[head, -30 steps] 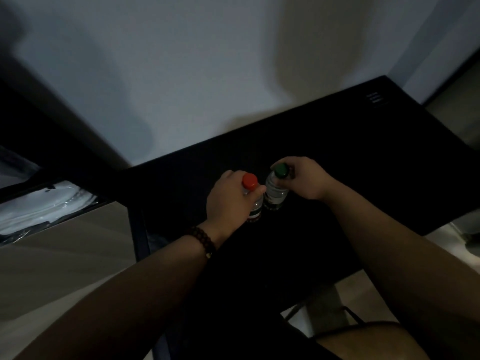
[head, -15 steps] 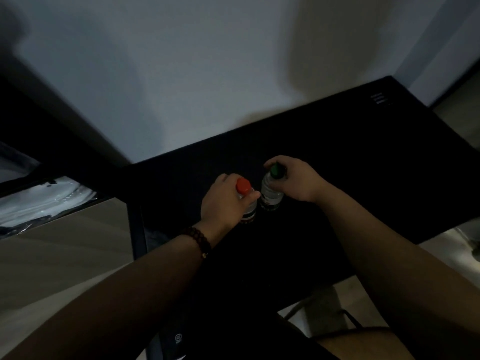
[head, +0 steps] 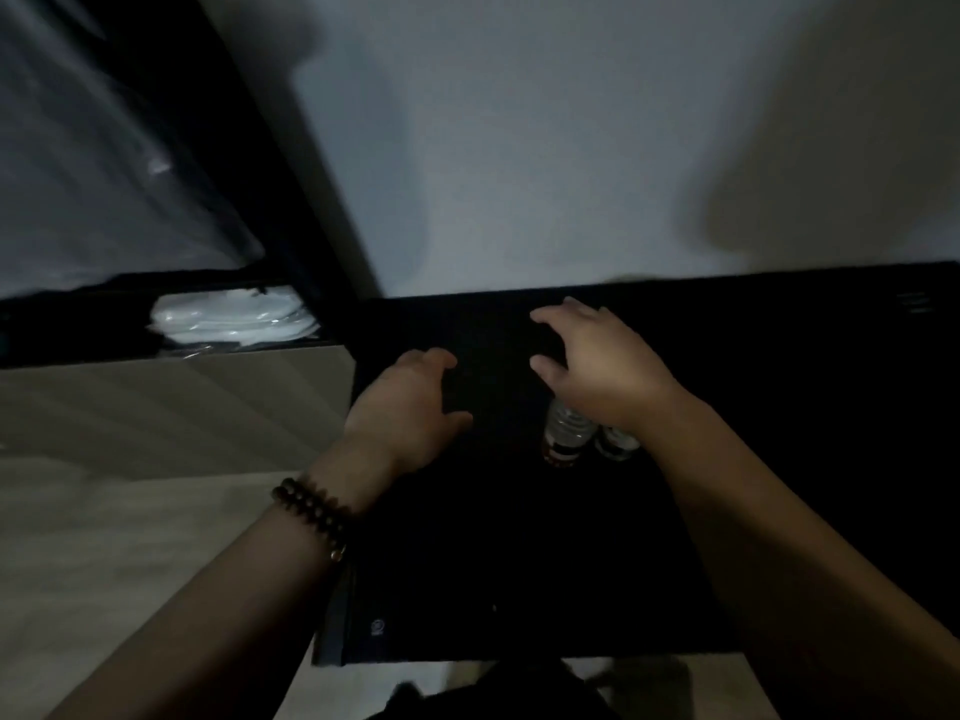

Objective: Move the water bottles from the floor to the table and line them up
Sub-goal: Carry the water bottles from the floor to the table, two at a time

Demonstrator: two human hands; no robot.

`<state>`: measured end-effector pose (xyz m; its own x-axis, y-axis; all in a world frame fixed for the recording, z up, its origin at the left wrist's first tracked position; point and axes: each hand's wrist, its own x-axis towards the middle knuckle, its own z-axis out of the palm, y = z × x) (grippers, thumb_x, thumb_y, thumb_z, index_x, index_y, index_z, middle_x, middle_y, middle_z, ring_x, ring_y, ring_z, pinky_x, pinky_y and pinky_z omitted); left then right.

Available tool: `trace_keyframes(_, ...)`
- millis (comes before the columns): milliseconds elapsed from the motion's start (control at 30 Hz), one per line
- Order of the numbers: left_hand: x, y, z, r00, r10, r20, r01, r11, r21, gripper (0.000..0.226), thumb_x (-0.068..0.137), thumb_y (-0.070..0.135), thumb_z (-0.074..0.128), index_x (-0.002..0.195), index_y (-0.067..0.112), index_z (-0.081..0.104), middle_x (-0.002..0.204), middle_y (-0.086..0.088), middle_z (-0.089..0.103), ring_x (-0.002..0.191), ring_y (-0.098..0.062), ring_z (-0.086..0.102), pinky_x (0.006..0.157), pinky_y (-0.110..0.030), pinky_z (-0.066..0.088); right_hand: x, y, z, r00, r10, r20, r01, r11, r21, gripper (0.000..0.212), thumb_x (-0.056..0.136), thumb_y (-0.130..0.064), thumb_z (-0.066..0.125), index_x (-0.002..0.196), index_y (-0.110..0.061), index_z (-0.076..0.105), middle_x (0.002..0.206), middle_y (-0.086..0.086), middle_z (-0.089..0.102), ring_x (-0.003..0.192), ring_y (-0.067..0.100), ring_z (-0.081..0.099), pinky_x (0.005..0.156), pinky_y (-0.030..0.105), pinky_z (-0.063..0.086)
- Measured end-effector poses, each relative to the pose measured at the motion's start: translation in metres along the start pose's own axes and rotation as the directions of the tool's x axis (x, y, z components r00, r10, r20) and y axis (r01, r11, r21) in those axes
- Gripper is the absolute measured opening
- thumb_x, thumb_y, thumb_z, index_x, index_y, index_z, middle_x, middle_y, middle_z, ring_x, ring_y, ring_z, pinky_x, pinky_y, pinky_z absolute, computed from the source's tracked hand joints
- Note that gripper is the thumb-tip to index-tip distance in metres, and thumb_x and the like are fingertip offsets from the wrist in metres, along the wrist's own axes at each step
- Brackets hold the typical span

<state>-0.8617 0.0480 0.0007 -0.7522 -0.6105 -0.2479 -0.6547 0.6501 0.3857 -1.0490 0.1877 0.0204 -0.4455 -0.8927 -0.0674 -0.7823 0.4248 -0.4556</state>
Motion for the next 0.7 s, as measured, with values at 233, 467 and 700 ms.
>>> trace_keyframes(233, -0.116, -0.095, -0.018, 0.977, -0.199, -0.08, 0.198, 0.98, -0.02, 0.054, 0.086, 0.041, 0.075, 0.132, 0.017, 0.059, 0.131, -0.01, 0.061, 0.119, -0.028, 0.06, 0.099, -0.036, 0.047, -0.02, -0.126, 0.063, 0.985, -0.141, 0.097, 0.153, 0.979, -0.131, 0.042, 0.096, -0.032, 0.059, 0.134, -0.014, 0.057, 0.135, 0.011, 0.061, 0.134, 0.029, 0.049, 0.11, 0.04, 0.039)
trace_keyframes(467, -0.279, -0.219, -0.006, 0.881, -0.414, -0.23, 0.368, 0.904, -0.217, 0.047, 0.089, 0.045, 0.07, 0.129, 0.022, 0.061, 0.124, -0.004, 0.064, 0.112, -0.023, 0.062, 0.094, -0.037, 0.052, -0.079, -0.292, 0.169, 0.94, -0.227, 0.255, 0.263, 0.957, -0.119, 0.045, 0.096, -0.038, 0.059, 0.136, -0.017, 0.057, 0.125, 0.01, 0.064, 0.113, 0.032, 0.062, 0.088, 0.042, 0.056)
trace_keyframes(700, -0.426, -0.332, -0.007, 0.713, -0.639, -0.287, 0.525, 0.759, -0.385, 0.042, 0.092, 0.044, 0.067, 0.129, 0.024, 0.06, 0.122, 0.003, 0.064, 0.102, -0.016, 0.064, 0.088, -0.038, 0.056, -0.135, -0.448, 0.269, 0.847, -0.322, 0.424, 0.375, 0.926, -0.046, 0.044, 0.098, -0.038, 0.056, 0.135, -0.015, 0.056, 0.127, 0.009, 0.064, 0.112, 0.031, 0.062, 0.093, 0.044, 0.055)
